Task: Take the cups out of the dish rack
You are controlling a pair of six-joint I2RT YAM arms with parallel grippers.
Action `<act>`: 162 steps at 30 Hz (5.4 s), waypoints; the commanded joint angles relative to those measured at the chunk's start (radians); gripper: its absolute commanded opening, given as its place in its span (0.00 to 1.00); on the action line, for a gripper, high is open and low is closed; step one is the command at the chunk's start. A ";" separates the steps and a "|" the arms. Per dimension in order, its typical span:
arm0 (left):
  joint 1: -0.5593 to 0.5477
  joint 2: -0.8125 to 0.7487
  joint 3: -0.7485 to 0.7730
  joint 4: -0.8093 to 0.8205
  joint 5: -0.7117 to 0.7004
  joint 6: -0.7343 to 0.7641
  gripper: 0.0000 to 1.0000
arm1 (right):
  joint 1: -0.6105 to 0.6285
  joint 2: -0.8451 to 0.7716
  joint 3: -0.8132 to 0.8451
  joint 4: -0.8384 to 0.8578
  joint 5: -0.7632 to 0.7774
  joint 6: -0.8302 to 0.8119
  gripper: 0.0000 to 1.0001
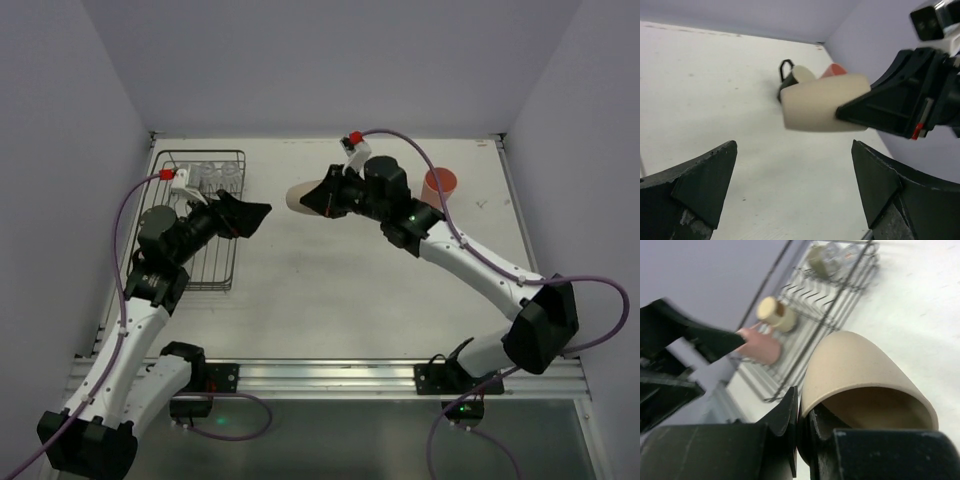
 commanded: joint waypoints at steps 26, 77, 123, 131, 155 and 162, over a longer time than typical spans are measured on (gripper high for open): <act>-0.013 -0.050 0.014 -0.360 -0.420 0.335 1.00 | -0.104 0.872 0.989 -0.918 0.411 -0.646 0.06; 0.397 0.227 0.013 -0.500 -0.888 0.177 1.00 | -0.110 0.294 0.501 -0.530 0.062 -0.565 0.91; 0.296 -0.155 -0.005 0.009 0.207 -0.225 0.10 | 0.040 -0.109 -0.214 0.460 -0.119 0.145 0.85; 0.121 -0.087 -0.131 0.397 0.221 -0.401 0.10 | 0.057 -0.097 -0.298 0.582 -0.115 0.199 0.80; -0.036 0.000 0.026 -0.058 -0.014 0.078 1.00 | 0.054 -0.194 -0.217 0.214 0.076 0.011 0.00; -0.037 -0.038 0.091 -0.345 -0.156 0.351 1.00 | -0.100 -0.280 -0.148 -0.374 0.257 -0.152 0.00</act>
